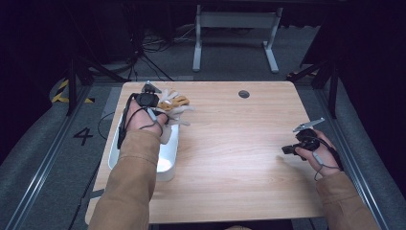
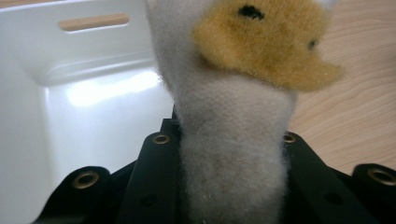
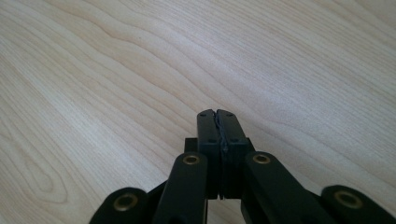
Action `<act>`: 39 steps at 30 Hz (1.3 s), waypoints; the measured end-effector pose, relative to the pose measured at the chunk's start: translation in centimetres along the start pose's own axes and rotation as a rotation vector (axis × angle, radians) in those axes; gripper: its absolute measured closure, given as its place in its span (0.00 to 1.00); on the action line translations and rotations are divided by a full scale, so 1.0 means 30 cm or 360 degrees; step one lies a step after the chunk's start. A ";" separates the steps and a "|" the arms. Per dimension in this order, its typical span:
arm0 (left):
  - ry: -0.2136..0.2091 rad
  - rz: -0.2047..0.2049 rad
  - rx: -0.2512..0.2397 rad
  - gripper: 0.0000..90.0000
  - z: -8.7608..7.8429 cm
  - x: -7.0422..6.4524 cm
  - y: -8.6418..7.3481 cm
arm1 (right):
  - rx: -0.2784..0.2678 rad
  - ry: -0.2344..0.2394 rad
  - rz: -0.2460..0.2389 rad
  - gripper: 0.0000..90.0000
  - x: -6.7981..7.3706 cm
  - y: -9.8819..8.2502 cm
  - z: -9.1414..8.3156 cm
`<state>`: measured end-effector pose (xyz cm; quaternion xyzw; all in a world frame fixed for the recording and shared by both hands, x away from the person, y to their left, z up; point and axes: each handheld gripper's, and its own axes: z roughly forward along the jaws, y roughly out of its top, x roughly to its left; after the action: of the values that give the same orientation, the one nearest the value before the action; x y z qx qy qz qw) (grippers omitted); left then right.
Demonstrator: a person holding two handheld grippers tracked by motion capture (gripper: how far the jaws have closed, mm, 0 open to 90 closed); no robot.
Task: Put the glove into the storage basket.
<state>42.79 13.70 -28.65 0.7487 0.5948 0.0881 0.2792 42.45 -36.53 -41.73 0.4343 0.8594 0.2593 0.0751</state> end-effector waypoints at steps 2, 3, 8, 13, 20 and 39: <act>0.0011 -0.0022 -0.0003 0.82 -0.005 0.015 -0.004 | -0.0003 0.0001 0.0004 1.00 -0.003 0.003 -0.002; 0.0011 -0.0022 -0.0003 0.82 -0.005 0.015 -0.004 | -0.0003 0.0001 0.0004 1.00 -0.003 0.003 -0.002; 0.0055 -0.0098 -0.0005 0.81 -0.008 0.047 -0.007 | -0.0009 0.0003 0.0009 1.00 -0.010 0.006 -0.002; 0.0085 -0.0190 -0.0006 0.81 0.002 0.063 -0.008 | -0.0012 -0.0003 0.0013 1.00 -0.012 0.004 -0.003; 0.0115 -0.0270 -0.0007 0.81 0.028 0.102 -0.016 | -0.0015 -0.0008 0.0016 1.00 -0.013 0.003 -0.001; 0.0123 -0.0357 0.0023 0.81 0.154 0.176 -0.081 | -0.0002 -0.0007 0.0015 0.99 -0.014 0.001 0.008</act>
<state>44.35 17.55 -34.79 0.6755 0.6857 0.0808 0.2588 42.83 -36.76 -41.97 0.4388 0.8570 0.2593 0.0760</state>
